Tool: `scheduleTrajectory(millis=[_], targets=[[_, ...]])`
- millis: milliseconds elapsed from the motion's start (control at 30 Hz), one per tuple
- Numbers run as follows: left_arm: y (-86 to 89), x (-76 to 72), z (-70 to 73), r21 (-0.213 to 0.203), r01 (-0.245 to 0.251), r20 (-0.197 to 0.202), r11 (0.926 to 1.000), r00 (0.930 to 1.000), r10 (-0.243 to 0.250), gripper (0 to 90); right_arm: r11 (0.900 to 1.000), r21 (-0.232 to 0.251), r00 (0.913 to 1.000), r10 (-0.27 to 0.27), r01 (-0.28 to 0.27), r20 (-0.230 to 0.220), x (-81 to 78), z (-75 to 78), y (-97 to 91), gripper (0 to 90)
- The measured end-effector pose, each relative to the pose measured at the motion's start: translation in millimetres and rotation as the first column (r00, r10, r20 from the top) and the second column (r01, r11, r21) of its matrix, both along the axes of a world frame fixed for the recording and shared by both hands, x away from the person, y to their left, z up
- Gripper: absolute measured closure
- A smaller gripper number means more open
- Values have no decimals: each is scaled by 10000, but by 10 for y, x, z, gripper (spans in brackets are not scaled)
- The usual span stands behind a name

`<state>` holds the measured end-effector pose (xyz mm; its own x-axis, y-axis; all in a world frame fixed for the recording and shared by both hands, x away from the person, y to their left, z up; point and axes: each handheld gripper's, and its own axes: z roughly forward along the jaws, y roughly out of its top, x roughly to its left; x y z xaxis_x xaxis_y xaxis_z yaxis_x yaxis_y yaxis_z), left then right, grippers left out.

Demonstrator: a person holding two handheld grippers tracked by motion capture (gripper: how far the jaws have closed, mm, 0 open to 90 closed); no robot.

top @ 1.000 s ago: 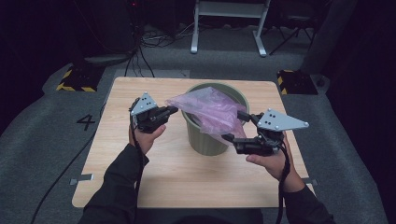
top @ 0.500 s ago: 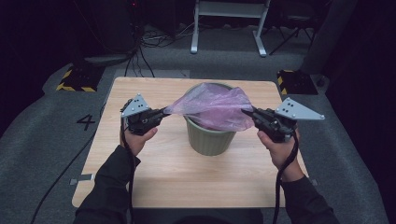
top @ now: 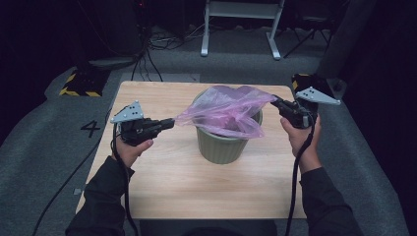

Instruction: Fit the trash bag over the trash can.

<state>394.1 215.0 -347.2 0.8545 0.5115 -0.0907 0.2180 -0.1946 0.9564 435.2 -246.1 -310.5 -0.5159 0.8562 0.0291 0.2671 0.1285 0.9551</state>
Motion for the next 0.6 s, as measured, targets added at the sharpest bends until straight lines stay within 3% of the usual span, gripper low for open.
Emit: scheduleTrajectory(millis=[67, 100, 167, 233, 367, 500, 600], targets=[[-20, -97, 27, 259, 211, 373, 9994, 9991, -221, 646, 9999, -114, 10000, -17, 16, -87, 19, -36, 9, 900], [-33, -148, 37, 455, -103, 579, 9989, 9983, 76, 646, 9999, -114, 10000, -17, 16, -87, 19, -36, 9, 900], [-26, -209, 42, 390, -489, 578, 9980, 9972, 466, 416, 9999, -115, 9998, -4, 2, -185, 33, -52, 0, 900], [5, -240, 15, 151, -912, 603, 9957, 9941, 902, 260, 9998, -163, 9996, -89, 85, -255, 45, -60, -16, 900], [25, -297, -75, 261, -1469, 823, 9888, 9861, 1443, 218, 9997, -143, 9992, -203, 198, -333, 58, -69, -49, 900], [-174, -433, -67, 990, -1274, 1942, 9869, 9752, 1064, 221, 9995, -281, 9988, -156, 143, -473, 81, -92, -44, 900], [-327, -418, -9, 1155, -935, 2190, 9889, 9735, 665, 223, 9993, -360, 9978, -90, 66, -661, 110, -113, -23, 900]])
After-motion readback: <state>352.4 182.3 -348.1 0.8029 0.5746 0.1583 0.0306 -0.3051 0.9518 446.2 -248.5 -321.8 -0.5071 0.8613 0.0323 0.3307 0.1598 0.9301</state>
